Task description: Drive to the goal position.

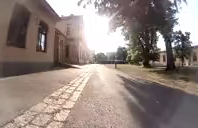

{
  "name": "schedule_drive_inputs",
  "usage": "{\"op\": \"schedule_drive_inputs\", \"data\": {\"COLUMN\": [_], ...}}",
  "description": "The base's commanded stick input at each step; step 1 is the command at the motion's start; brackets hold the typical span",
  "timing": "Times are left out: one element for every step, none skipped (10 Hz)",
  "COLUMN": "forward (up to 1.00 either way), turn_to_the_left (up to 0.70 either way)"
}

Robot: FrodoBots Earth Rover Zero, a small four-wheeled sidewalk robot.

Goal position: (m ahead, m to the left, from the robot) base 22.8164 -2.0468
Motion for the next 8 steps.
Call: {"op": "schedule_drive_inputs", "data": {"forward": [0.44, 0.44, 0.44, 0.44, 0.44, 0.44, 0.44, 0.44], "turn_to_the_left": [0.02, 0.02, 0.02, 0.02, 0.02, 0.02, 0.02, 0.02]}}
